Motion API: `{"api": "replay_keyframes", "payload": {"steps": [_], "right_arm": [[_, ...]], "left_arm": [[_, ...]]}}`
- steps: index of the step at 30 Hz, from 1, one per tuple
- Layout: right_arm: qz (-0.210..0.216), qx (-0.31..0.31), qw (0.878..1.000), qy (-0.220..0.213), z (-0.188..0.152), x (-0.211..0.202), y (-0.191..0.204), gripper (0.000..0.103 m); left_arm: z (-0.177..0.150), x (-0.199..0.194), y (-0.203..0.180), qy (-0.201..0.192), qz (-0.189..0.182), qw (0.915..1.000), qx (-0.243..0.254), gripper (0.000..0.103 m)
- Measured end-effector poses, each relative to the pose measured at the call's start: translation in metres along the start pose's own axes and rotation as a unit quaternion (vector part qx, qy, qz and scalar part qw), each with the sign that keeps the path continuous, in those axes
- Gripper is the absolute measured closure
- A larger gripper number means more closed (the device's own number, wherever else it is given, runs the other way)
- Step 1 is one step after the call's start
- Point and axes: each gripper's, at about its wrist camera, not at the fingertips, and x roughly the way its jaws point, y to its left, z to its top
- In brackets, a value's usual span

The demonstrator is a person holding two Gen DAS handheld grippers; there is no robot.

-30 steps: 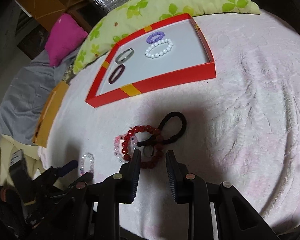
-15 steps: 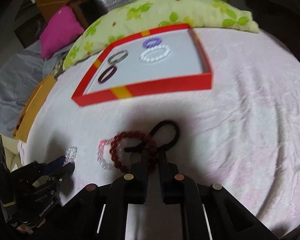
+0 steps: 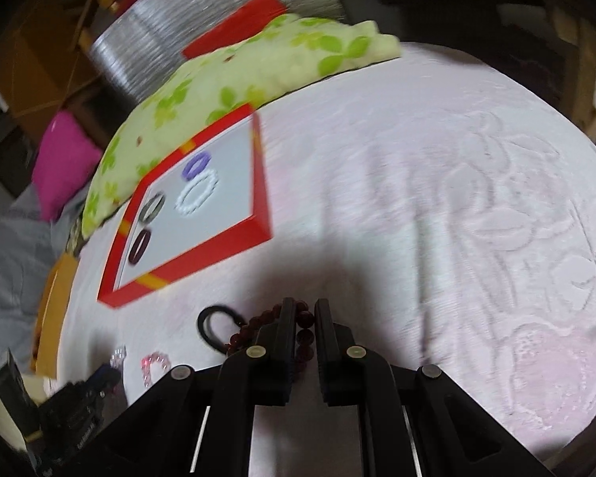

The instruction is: Organize jewelry

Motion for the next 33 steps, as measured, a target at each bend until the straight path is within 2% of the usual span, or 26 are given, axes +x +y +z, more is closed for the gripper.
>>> {"api": "replay_keyframes", "payload": {"steps": [4,14,21,33], "right_arm": [[0.004,0.022,1.000,-0.019,0.004,-0.009,-0.013,0.092],[0.035,0.040,0.996,-0.072,0.011,-0.030,-0.015,0.092],[0.000,0.066,0.998,-0.006,0.009,0.002,-0.028,0.092],[-0.001,0.066,0.997,0.034,0.005,0.019,-0.026,0.091]], "left_arm": [[0.002,-0.003,-0.001,-0.009,0.006,0.9999,-0.001,0.088],[0.003,-0.002,-0.004,-0.010,0.029,0.9995,0.007,0.088],[0.002,0.000,-0.003,-0.005,0.045,0.9989,0.008,0.088],[-0.001,0.010,-0.002,0.019,0.053,0.9984,0.009,0.088]]}}
